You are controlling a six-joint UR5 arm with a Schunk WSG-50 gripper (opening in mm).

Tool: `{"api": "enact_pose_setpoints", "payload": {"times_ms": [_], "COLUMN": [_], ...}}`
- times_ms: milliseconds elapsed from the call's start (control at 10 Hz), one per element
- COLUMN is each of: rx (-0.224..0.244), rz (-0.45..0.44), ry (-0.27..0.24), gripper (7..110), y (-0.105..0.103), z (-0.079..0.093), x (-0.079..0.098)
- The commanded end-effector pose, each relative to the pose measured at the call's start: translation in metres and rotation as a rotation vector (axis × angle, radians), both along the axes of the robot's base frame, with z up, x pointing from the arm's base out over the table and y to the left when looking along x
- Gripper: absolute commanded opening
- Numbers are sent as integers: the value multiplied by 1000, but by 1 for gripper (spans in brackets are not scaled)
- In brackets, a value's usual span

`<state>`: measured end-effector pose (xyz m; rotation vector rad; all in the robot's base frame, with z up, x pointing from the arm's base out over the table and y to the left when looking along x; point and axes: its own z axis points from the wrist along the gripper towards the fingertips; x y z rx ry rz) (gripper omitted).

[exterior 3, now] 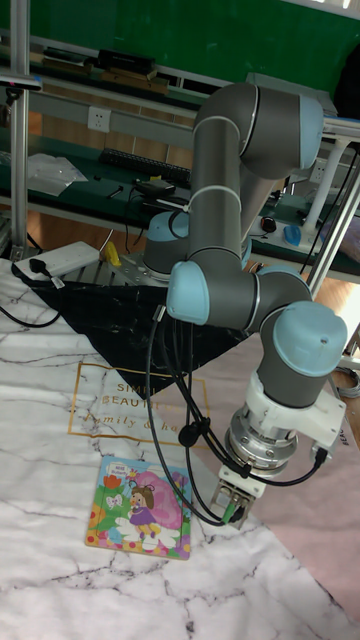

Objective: Assemble one piece of a puzzle

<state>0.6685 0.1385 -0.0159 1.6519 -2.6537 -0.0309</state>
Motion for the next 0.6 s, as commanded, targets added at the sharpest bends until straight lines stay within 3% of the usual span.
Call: {"api": "enact_pose_setpoints", "payload": {"times_ms": [0, 500], "rx": [1, -3], "rz": [-11, -31], "ry": [1, 4], "gripper": [22, 22], "y": [-1, -3], "z": [3, 4], "x": [-1, -2]}}
